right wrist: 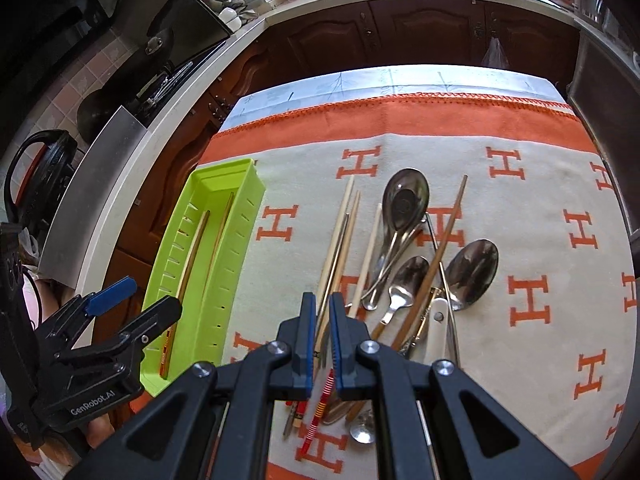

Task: Organize utensils
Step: 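Grasp a red-striped chopstick with the left gripper while the right grasps another chopstick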

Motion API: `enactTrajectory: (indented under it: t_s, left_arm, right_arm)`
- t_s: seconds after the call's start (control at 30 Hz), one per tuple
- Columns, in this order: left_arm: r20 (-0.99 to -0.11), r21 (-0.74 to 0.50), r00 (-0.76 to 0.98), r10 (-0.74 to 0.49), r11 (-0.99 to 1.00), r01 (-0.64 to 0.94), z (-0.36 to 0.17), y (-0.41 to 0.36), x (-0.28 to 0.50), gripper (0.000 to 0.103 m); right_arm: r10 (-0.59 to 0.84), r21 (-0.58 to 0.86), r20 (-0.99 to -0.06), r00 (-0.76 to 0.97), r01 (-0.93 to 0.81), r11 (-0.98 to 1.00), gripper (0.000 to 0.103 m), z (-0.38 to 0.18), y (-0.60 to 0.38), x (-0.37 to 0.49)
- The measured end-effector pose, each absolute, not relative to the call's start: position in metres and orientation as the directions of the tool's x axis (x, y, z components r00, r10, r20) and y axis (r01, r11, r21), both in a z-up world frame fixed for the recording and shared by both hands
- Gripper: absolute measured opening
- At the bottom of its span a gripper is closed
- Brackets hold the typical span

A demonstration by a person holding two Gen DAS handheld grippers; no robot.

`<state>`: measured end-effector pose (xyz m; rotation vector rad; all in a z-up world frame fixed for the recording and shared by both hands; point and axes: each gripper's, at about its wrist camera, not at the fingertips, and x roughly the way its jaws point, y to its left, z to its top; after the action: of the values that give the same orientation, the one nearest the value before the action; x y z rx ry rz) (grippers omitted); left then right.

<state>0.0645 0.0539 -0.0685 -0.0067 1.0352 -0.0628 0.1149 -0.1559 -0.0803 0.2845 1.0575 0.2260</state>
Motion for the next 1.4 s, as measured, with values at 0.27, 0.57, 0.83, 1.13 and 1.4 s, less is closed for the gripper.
enactTrajectory:
  t_s: [0.27,0.57,0.83,1.13,1.4]
  left_arm:
    - [-0.863,0.023,0.501,-0.067,0.985,0.17,-0.09,0.0,0.082,0.054]
    - [-0.923,-0.026,0.374,-0.096,0.982,0.188,-0.133,-0.017,0.105,0.022]
    - [-0.946,-0.058,0.306,-0.109,0.983,0.172,-0.151,-0.012,0.112,0.02]
    - [-0.948,-0.052,0.302,-0.104,0.983,0.174,-0.152,-0.012,0.114,0.02]
    - [-0.951,-0.059,0.289,-0.113,0.98,0.191,-0.152,-0.017,0.108,0.02]
  right_arm:
    - [0.343,0.376,-0.813,0.47,-0.024,0.926,0.007,-0.103,-0.18,0.102]
    - [0.387,0.435,-0.804,0.452,0.002,0.9,0.007,-0.126,-0.2,0.097]
    - [0.414,0.47,-0.794,0.445,0.016,0.883,0.007,-0.137,-0.212,0.097]
    - [0.431,0.484,-0.79,0.435,0.012,0.875,0.007,-0.143,-0.212,0.097]
    - [0.431,0.487,-0.79,0.436,0.019,0.873,0.007,-0.145,-0.214,0.095]
